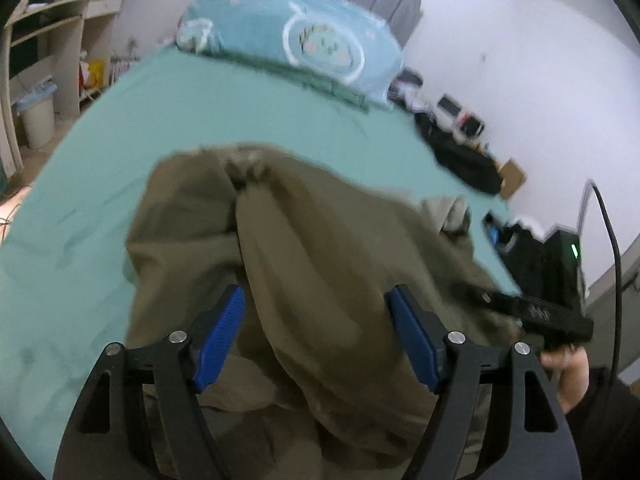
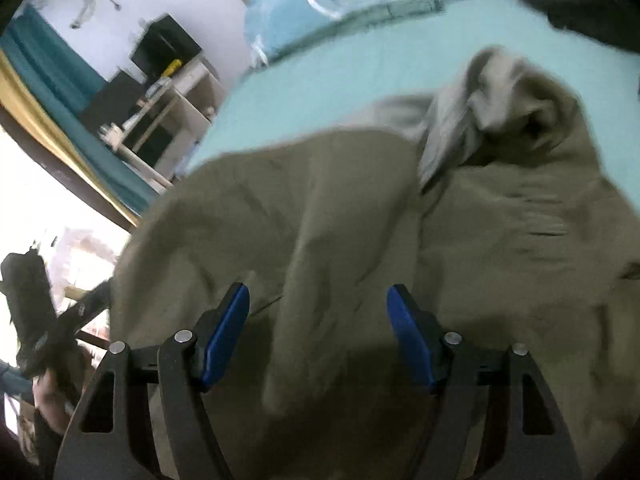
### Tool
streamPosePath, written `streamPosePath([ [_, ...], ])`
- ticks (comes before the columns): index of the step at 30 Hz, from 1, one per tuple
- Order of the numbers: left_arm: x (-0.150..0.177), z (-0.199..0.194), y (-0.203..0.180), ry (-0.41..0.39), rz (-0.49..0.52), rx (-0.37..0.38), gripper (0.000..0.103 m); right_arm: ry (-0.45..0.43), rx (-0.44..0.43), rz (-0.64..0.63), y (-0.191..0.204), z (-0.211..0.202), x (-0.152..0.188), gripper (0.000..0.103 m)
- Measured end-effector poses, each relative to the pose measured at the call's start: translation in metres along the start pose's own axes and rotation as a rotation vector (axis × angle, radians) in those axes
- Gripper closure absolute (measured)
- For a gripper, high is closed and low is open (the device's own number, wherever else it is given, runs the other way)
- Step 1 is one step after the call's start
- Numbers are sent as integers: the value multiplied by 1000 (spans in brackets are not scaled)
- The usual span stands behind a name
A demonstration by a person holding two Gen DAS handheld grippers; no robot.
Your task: Fold large clothes
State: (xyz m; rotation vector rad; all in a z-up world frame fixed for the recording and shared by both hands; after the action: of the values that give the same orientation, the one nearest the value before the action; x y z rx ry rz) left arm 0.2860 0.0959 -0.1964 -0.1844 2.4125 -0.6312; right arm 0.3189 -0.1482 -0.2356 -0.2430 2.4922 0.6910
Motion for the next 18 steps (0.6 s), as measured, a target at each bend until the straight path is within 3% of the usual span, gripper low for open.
streamPosePath([
  [3, 8, 15, -1, 43, 8, 8, 25, -6, -50, 78, -15, 25, -12, 31],
  [4, 10, 21, -2, 50, 18, 26, 26, -13, -82, 118, -21, 29, -19, 36],
  [5, 12, 23, -1, 50, 25, 36, 28, -20, -116, 134, -24, 31, -24, 87],
  [6, 13, 27, -2, 53, 32, 52, 46, -22, -100, 126, -27, 33, -33, 101],
  [7, 13, 33, -5, 67, 38, 59, 60, -36, -71, 112, -28, 30, -40, 100],
  [8, 12, 38, -10, 82, 53, 54, 81, -63, -63, 89, -24, 23, -48, 101],
  [9, 8, 38, -15, 71, 73, 65, 91, -99, -23, 47, -23, 12, -60, 101],
  [14, -30, 16, -64, -84, 186, 139, 96, -275, 114, -114, -15, -63, -134, 101],
  [16, -42, 22, -81, -99, 218, 121, 97, -267, 173, -171, -16, -68, -150, 101],
  [18, -42, 45, -85, -44, 212, 105, 97, -206, 229, -207, -23, -51, -152, 101],
])
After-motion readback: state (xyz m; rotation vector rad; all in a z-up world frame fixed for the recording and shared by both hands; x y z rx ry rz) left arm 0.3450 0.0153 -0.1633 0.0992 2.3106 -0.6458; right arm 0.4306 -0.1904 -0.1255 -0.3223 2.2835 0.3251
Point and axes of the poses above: each gripper's, at about its wrist camera, not at the fingertips, and z roughly the way its jaws point, y to its left, x to its underside, the point moved 3 cm from there along z, roughly the way its jaws point, and after that the axes turned 9 degrees about -z, right-handed, at the moved point
